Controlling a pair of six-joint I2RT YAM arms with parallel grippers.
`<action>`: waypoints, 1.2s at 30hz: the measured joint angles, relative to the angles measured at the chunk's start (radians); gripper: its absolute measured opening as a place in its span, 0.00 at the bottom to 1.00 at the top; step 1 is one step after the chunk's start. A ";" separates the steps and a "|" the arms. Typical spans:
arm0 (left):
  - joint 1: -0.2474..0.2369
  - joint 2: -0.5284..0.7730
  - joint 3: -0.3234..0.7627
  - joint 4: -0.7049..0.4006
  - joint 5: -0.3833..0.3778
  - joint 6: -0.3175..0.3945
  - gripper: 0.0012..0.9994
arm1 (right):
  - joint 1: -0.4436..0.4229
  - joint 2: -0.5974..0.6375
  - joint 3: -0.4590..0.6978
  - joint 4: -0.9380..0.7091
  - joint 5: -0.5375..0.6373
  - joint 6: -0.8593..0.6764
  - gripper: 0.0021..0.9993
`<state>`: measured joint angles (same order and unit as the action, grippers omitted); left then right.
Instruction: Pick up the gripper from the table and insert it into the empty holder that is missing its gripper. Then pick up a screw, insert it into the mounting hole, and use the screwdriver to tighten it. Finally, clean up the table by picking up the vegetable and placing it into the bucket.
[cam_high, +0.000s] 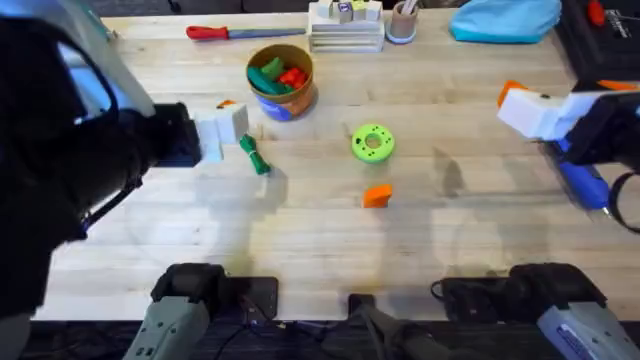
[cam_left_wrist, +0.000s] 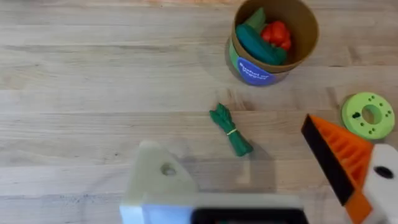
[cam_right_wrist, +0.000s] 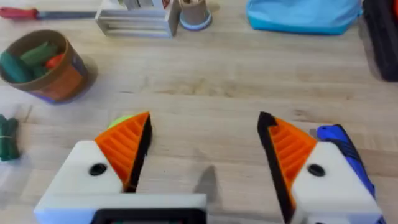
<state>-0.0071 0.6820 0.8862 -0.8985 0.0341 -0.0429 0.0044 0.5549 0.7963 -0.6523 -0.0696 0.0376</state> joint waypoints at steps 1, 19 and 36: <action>0.000 0.015 0.005 0.000 0.010 0.000 0.99 | 0.000 0.019 0.016 -0.009 0.000 0.000 0.99; -0.029 0.482 -0.002 0.047 0.050 -0.337 0.94 | 0.000 0.073 0.034 -0.035 0.000 0.000 0.99; -0.162 0.470 -0.002 0.055 0.103 -0.373 0.03 | 0.000 0.073 0.034 -0.037 0.000 0.000 0.99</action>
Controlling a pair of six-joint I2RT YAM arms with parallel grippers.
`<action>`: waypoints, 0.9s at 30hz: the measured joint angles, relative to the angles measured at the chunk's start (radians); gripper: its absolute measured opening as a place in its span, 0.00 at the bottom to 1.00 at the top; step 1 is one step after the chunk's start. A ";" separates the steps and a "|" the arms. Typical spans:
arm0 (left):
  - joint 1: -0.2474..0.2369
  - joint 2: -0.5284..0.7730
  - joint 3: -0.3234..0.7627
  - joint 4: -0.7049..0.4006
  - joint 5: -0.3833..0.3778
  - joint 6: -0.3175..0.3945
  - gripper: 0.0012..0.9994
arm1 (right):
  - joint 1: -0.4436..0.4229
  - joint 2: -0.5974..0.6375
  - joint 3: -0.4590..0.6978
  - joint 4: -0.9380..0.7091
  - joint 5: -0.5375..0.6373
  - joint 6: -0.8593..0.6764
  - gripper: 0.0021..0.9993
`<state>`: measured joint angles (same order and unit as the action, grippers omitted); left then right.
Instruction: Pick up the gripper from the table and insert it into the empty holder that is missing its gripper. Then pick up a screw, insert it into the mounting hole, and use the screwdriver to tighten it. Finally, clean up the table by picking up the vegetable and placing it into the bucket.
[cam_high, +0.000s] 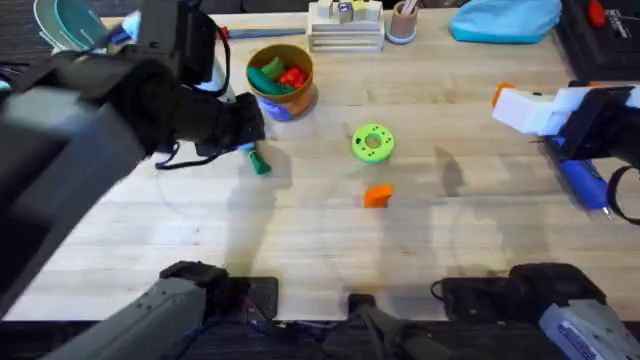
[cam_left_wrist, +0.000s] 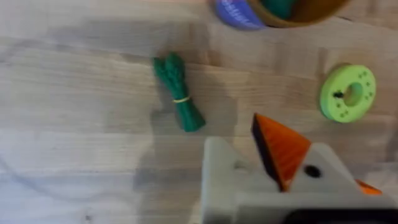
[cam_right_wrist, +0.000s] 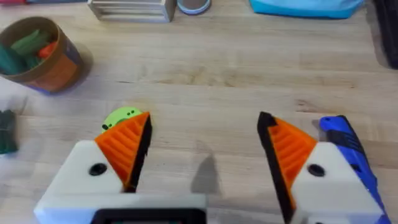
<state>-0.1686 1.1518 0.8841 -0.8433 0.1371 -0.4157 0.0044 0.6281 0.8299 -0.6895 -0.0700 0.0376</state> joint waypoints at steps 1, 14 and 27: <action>-0.022 -0.041 0.000 0.001 0.007 0.012 0.17 | 0.000 0.000 0.000 0.000 0.000 0.000 0.99; -0.261 -0.504 0.000 0.034 0.077 0.073 1.00 | 0.000 0.000 0.000 0.000 0.000 0.000 0.99; -0.261 -0.537 0.000 0.066 0.076 0.052 0.99 | 0.000 0.000 0.000 -0.001 0.000 0.000 0.99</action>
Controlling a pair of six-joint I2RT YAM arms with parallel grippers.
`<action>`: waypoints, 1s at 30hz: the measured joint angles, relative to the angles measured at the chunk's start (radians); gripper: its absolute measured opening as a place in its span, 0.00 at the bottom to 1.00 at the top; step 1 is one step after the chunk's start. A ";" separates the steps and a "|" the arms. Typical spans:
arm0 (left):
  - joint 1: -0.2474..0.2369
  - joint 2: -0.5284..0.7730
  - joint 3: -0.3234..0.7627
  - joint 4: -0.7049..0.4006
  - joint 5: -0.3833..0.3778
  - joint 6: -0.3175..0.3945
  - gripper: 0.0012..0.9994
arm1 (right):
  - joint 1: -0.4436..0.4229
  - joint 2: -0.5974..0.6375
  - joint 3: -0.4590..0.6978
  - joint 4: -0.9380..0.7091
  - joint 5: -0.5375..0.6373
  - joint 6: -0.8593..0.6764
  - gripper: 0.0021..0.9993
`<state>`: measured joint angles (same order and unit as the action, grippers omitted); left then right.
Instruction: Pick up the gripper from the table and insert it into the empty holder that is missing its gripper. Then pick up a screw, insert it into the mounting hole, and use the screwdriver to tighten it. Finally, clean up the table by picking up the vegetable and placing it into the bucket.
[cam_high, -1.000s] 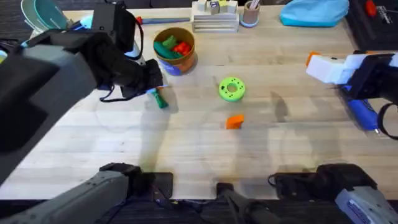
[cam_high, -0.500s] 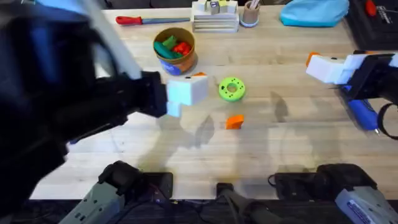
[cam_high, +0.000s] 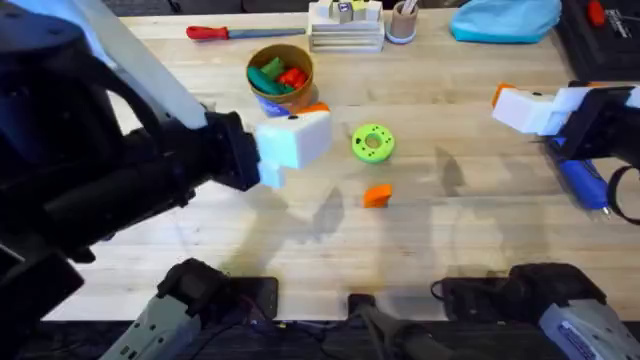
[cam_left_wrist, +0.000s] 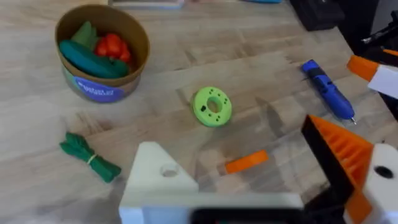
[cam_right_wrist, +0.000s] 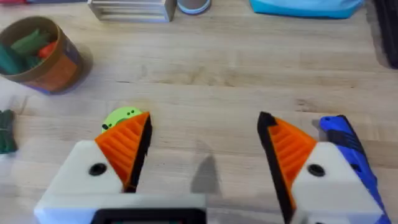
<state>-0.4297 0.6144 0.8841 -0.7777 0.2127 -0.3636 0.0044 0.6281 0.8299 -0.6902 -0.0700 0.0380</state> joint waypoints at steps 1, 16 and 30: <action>0.000 0.000 0.000 0.018 0.000 0.019 0.99 | 0.000 0.000 0.000 0.000 0.000 0.000 0.99; 0.000 -0.286 -0.422 0.438 0.078 0.327 0.99 | 0.000 0.000 0.000 0.000 0.000 0.000 0.99; -0.001 -0.610 -0.591 0.410 0.133 0.359 0.99 | 0.000 0.000 0.000 0.000 0.000 0.000 0.99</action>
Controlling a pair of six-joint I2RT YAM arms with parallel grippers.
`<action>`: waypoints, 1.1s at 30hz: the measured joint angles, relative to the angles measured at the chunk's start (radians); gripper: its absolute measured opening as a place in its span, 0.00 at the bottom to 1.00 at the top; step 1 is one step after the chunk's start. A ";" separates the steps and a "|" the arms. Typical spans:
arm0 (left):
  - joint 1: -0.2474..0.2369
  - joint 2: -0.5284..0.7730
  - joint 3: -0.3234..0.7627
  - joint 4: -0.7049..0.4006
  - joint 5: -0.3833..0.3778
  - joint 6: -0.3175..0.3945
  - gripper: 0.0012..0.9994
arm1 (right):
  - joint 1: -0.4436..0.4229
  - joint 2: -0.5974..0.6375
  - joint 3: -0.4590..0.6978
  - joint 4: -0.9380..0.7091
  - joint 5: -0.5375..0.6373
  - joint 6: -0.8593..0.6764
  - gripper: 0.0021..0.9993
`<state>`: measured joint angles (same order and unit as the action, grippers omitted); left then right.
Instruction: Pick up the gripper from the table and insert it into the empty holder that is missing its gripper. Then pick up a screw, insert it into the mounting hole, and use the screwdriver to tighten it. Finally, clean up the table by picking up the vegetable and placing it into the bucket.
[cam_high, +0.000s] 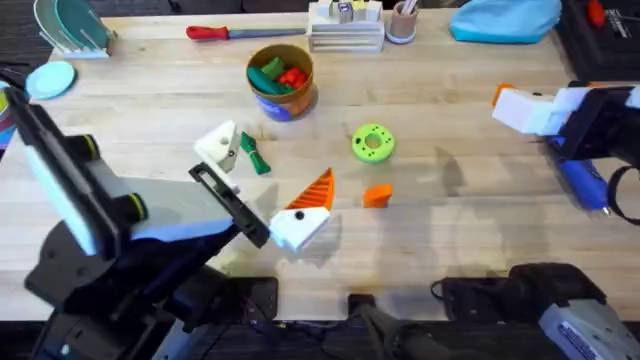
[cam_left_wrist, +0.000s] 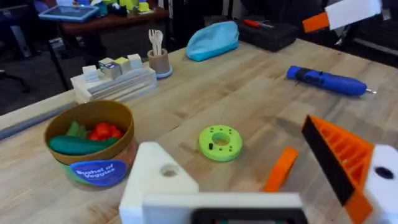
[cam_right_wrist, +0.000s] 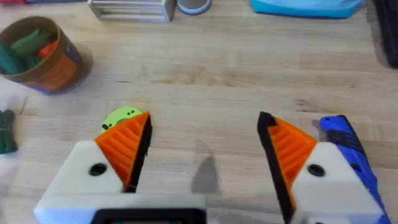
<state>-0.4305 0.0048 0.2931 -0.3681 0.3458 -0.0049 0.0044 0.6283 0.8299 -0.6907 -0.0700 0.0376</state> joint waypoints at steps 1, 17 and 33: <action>-0.002 0.000 -0.010 0.011 0.001 0.009 0.99 | 0.000 0.000 0.000 0.000 0.000 0.000 0.99; -0.007 0.000 -0.288 0.365 0.093 0.061 0.99 | 0.000 0.000 0.000 0.000 0.000 0.000 0.99; -0.007 0.000 -0.288 0.318 0.107 0.065 0.99 | 0.000 0.000 0.000 0.000 0.000 0.000 0.99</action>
<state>-0.4374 0.0051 0.0055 -0.0505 0.4530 0.0605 0.0044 0.6281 0.8299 -0.6910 -0.0698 0.0380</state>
